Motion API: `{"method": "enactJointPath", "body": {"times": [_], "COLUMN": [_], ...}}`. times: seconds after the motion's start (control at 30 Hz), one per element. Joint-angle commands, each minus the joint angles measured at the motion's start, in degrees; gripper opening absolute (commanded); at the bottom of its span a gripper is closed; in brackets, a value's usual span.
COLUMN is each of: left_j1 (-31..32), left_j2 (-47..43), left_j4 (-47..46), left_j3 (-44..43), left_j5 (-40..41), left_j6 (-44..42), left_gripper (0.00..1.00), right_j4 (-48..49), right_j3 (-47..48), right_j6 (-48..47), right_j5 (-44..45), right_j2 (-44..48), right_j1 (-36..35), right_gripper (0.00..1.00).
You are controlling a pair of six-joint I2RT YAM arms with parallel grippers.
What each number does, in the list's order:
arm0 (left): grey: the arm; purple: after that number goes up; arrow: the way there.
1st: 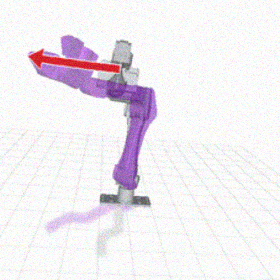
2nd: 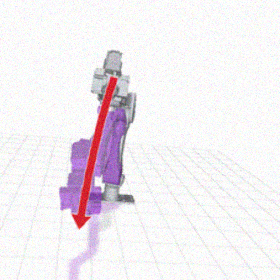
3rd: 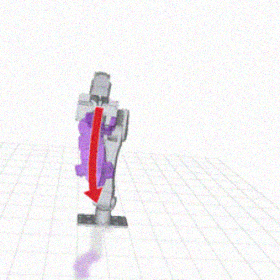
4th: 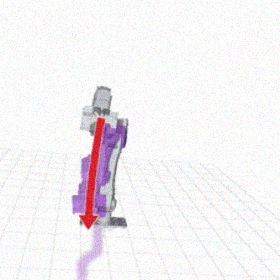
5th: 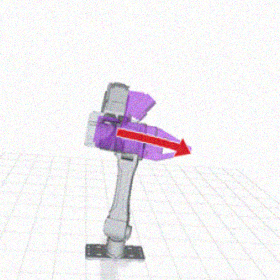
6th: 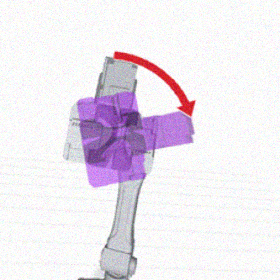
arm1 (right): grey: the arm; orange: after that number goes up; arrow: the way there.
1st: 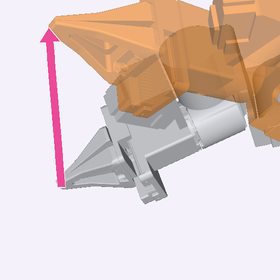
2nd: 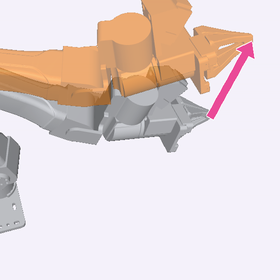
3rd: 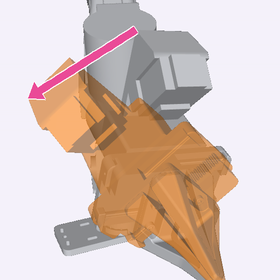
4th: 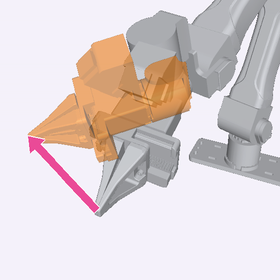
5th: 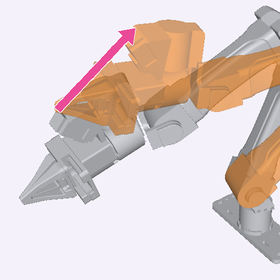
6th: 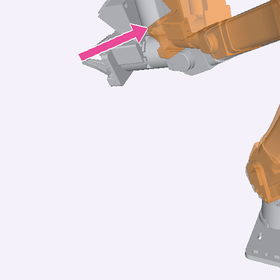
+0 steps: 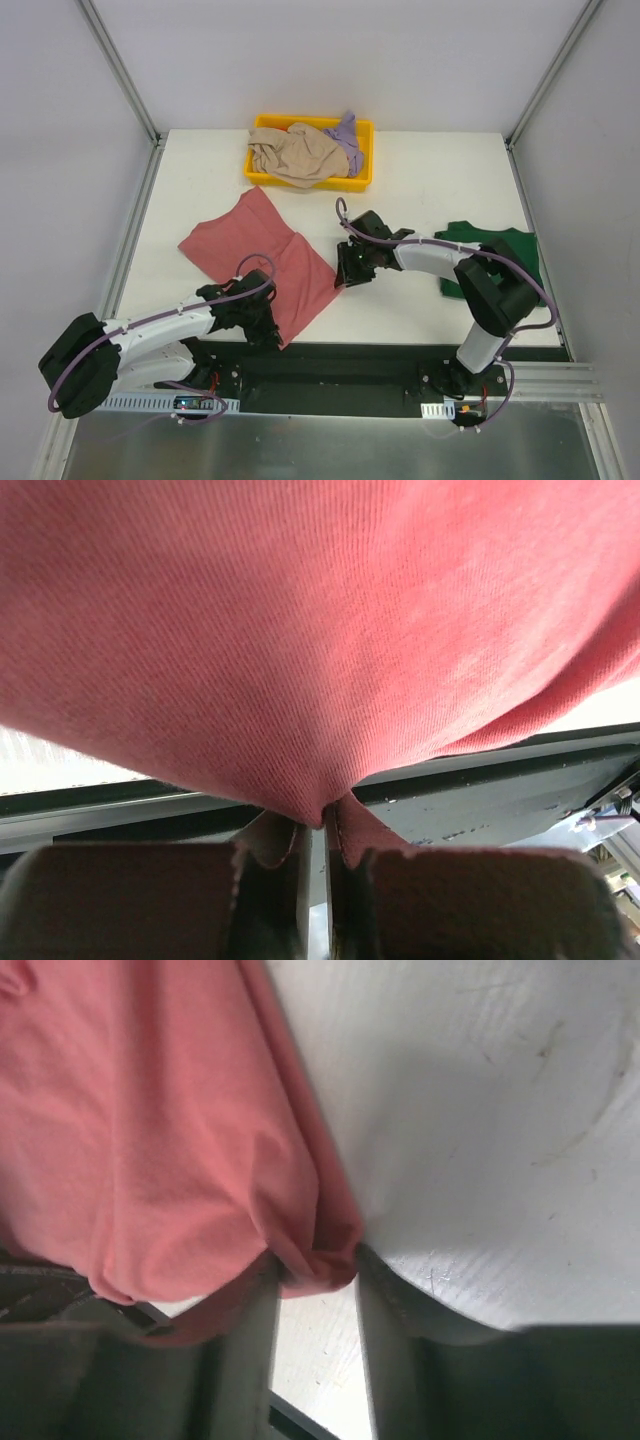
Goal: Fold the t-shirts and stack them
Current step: Grab one side of the 2/3 rectangular tshirt with both arms
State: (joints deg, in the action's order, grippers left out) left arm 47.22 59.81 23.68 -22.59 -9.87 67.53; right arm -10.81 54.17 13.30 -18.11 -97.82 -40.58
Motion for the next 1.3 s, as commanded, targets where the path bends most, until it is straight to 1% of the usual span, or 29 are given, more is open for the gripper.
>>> {"method": "enactJointPath", "body": {"times": [0.0,0.03,0.07,0.17,0.27,0.33,0.43,0.57,0.63,0.73,0.8,0.87,1.0,1.1,1.17,1.27], "left_j1": [0.24,0.33,0.33,0.33,1.46,2.43,4.19,4.72,5.07,6.56,7.27,7.36,7.27,5.26,2.19,-5.10], "left_j2": [0.57,0.05,-0.65,-2.85,-5.14,-6.37,-6.90,-7.87,-8.13,-7.26,-5.59,-4.27,-4.44,-6.19,-8.12,-11.37], "left_j4": [1.02,1.10,1.02,1.02,1.02,1.01,0.93,0.58,-0.12,-1.09,-1.71,-1.80,-1.71,-1.62,-1.62,-1.62], "left_j3": [1.67,2.45,3.07,4.31,3.26,0.63,-4.82,-8.08,-8.52,-9.92,-12.38,-14.58,-16.17,-15.21,-14.07,-12.48], "left_j5": [1.52,1.26,1.08,-0.58,-1.56,-2.60,-4.19,-8.49,-11.56,-14.99,-17.37,-17.99,-16.59,-16.50,-16.94,-18.87], "left_j6": [1.82,1.99,2.34,2.26,0.07,-2.73,-7.13,-10.04,-10.13,-10.31,-11.27,-12.59,-13.13,-12.42,-12.24,-12.51], "left_gripper": [0.00,0.00,0.00,0.00,0.00,0.00,0.00,0.00,0.00,0.00,0.00,0.00,0.00,0.00,0.00,0.00], "right_j4": [0.35,0.44,0.52,1.22,1.58,1.93,0.80,-9.74,-13.78,-21.95,-26.61,-29.26,-30.50,-29.98,-28.57,-25.59], "right_j3": [-0.90,-1.78,-2.92,-6.08,-8.03,-8.64,-9.70,-10.13,-11.10,-9.97,-8.13,-6.28,-2.85,1.44,4.44,9.09], "right_j6": [1.99,2.34,2.43,2.52,2.00,1.90,1.99,-0.46,-0.99,-2.75,-3.80,-4.60,-4.60,-4.95,-4.86,-3.99], "right_j5": [3.26,3.95,4.65,4.92,4.40,2.13,-0.96,2.90,2.38,2.11,2.29,1.68,1.94,2.55,2.20,0.53], "right_j2": [-0.71,-0.10,0.52,3.15,5.70,7.29,12.20,19.84,24.23,30.39,33.21,34.97,35.25,32.97,30.33,26.47], "right_j1": [0.59,0.76,1.11,2.43,2.78,2.87,2.87,3.22,4.10,5.07,5.42,5.60,6.21,6.74,6.83,6.83], "right_gripper": [0.20,0.05,0.00,0.00,0.00,0.01,0.00,0.00,0.00,0.00,0.00,0.00,0.00,0.00,0.01,0.00]}}
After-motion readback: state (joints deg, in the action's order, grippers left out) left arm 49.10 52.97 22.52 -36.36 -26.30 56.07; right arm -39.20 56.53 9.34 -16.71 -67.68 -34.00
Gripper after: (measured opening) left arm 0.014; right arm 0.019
